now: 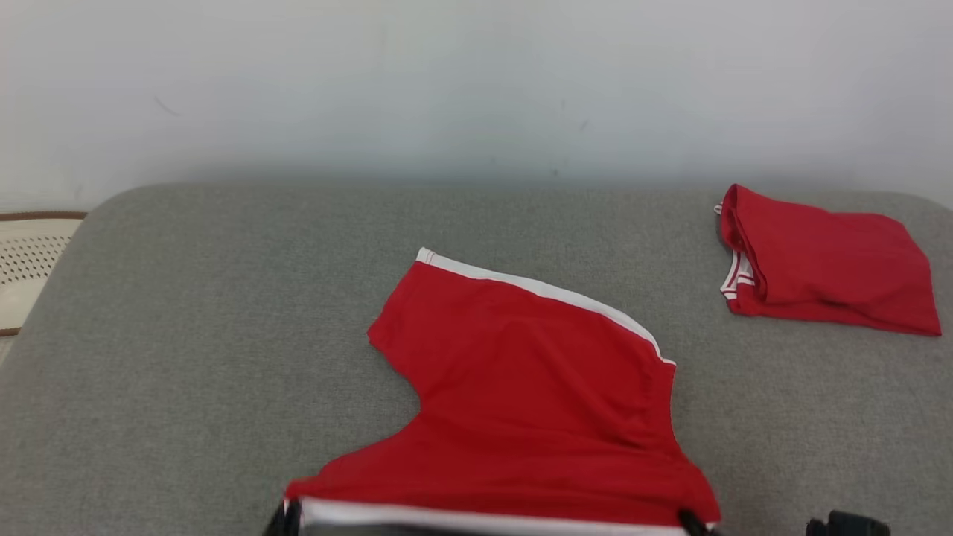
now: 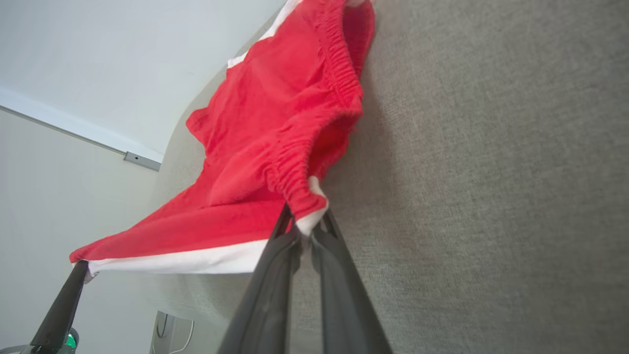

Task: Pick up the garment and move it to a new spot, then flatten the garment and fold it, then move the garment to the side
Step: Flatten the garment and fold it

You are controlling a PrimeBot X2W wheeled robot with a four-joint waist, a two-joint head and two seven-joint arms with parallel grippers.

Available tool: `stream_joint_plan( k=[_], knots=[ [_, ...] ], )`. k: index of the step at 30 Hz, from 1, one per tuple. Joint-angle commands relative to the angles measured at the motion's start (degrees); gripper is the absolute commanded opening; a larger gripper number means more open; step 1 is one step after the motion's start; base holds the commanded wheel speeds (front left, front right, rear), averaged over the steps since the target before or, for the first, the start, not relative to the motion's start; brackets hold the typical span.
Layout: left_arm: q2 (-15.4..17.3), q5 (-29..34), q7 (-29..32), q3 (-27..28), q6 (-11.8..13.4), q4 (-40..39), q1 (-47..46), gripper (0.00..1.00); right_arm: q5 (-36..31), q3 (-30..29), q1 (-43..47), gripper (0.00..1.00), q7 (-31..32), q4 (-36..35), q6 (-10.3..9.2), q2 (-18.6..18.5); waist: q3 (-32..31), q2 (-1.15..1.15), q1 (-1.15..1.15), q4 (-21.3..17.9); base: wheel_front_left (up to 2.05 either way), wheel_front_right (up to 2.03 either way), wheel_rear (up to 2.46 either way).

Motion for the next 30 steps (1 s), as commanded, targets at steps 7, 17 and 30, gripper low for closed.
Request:
stream_joint_plan(
  k=[7, 17, 30],
  knots=[
    [4.0, 3.0, 2.8, 0.9, -3.3, -1.4, -13.0, 0.00, 1.1, -2.3, -5.5, 0.00, -0.3, -4.0, -0.04, 3.7, 4.7, 0.00, 0.01, -3.8, 0.00, 0.00, 0.00],
    [8.2, 4.6, 11.8, 0.1, -11.9, 6.8, -37.0, 0.00, 0.7, -3.1, -21.9, 0.00, -1.3, 3.2, -0.01, 8.3, 14.8, 0.00, 0.01, -10.7, 0.00, 0.00, 0.00],
    [8.4, 5.0, 14.7, -3.2, -17.9, 32.2, -58.5, 0.00, 5.4, 3.9, -42.3, 0.00, -7.9, 21.0, -0.01, 10.0, 22.0, 0.00, 0.01, -17.6, 0.00, 0.00, 0.00]
  ],
)
